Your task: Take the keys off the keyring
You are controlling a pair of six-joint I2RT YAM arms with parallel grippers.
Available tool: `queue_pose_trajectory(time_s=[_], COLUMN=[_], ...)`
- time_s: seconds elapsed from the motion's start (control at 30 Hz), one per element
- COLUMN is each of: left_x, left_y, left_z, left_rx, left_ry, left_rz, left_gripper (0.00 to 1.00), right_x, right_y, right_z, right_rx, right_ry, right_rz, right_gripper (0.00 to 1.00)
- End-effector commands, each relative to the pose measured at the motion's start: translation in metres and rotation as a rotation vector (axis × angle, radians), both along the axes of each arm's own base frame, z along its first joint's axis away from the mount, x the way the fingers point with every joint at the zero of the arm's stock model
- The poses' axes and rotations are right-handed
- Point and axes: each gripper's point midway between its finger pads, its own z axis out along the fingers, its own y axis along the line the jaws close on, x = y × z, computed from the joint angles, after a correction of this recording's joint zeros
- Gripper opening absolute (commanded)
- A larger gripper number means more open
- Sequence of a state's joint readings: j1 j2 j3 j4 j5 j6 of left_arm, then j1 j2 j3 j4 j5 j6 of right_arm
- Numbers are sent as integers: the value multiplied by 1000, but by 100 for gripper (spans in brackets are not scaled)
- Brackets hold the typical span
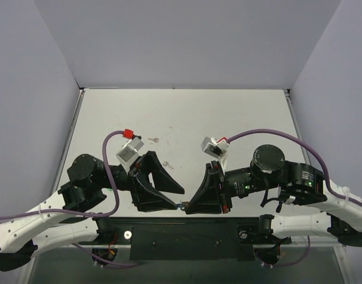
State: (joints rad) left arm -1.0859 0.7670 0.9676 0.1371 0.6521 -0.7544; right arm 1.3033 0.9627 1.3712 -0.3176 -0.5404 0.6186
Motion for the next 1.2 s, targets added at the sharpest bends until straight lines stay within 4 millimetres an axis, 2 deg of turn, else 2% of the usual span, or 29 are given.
queue_pose_trajectory(time_s=[0.0, 0.23, 0.53, 0.67, 1.0, 1.17], left_x=[-15, -17, -8, -11, -13, -13], left_y=[9, 7, -1, 2, 6, 8], left_z=[23, 20, 8, 12, 10, 9], left_rx=[-94, -78, -24, -43, -39, -34], left_ry=[-40, -27, 2, -7, -10, -8], left_rz=[-70, -98, -64, -76, -74, -59], left_gripper=[61, 57, 63, 58, 32, 8], right_x=[-2, 1, -1, 2, 11, 15], right_y=[3, 4, 4, 4, 9, 9], right_z=[20, 21, 27, 26, 20, 21], right_rx=[74, 75, 102, 95, 75, 75], right_ry=[-36, -36, -34, -34, -14, -10], right_rz=[20, 5, 13, -2, -61, -86], right_gripper=[0, 0, 0, 0, 0, 0])
